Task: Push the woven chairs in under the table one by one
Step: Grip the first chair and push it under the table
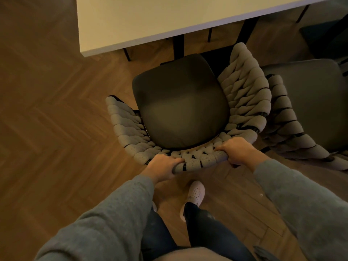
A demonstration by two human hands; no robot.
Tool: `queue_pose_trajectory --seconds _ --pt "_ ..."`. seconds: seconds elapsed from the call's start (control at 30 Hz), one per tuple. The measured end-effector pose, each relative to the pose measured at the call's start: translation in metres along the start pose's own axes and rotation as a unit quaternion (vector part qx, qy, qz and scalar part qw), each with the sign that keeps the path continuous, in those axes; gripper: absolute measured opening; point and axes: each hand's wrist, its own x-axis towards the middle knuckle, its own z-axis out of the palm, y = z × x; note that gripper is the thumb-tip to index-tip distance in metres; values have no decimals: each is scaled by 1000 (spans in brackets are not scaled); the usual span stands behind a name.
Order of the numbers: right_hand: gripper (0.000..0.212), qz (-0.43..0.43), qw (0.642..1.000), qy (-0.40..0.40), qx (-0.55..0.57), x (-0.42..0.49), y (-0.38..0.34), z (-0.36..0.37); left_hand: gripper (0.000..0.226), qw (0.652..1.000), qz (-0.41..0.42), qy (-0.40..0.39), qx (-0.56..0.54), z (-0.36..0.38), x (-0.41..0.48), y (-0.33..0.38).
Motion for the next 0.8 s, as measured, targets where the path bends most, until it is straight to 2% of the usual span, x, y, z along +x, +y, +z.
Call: queue_pose_trajectory --seconds 0.2,0.37,0.47,0.8 --pt "39 25 999 -4 39 19 16 3 42 999 13 -16 24 -15 20 -14" --pt "34 0 998 34 43 29 19 -12 44 998 20 -40 35 -23 35 -32" --pt "36 15 997 60 49 39 25 -16 46 997 21 -53 42 -33 47 -44" --pt "44 45 997 41 56 78 48 -46 42 997 42 -58 39 -57 96 -87"
